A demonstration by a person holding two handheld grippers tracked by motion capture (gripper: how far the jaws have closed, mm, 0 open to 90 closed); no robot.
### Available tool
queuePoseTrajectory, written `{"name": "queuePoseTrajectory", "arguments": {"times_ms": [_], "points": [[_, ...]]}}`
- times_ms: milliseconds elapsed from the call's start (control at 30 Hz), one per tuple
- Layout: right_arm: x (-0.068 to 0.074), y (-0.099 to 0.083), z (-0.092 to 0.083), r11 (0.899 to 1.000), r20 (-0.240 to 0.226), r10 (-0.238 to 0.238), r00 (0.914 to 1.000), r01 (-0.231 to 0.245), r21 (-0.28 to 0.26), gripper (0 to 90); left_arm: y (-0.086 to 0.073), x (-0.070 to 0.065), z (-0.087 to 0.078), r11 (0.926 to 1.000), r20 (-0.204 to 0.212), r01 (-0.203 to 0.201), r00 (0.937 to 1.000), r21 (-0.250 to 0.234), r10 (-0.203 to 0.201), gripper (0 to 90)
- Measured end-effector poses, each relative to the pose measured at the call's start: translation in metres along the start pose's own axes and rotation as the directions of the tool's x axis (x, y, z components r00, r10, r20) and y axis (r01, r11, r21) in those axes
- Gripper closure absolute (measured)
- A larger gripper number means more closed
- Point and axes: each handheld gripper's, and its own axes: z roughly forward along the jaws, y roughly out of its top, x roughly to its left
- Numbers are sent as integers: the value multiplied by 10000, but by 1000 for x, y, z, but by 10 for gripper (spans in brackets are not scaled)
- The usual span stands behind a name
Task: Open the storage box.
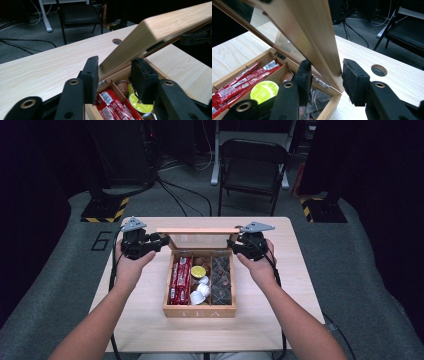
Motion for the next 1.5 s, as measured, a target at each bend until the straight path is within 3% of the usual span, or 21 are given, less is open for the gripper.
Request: {"name": "queuePoseTrajectory", "arguments": {"times_ms": [333,767,1033,1333,1500], "points": [[-2,4,3,9999,132,165,9998,-165,-15,605,-6,8,14,10000,-238,23,9997,-71,-25,543],[-5,8,7,9999,225,119,9997,-120,5,616,-3,10,25,9999,-433,-141,9990,-1,141,609],[-7,10,10,9999,253,144,9996,-143,-49,612,-1,14,28,9998,-350,179,9992,14,-178,613],[-11,4,19,9994,390,314,9987,-319,123,563,3,15,31,9999,-455,138,9989,13,-137,618],[-14,-1,27,9994,458,272,9986,-281,201,565,4,17,33,9994,-440,316,9985,-122,-321,618]]}}
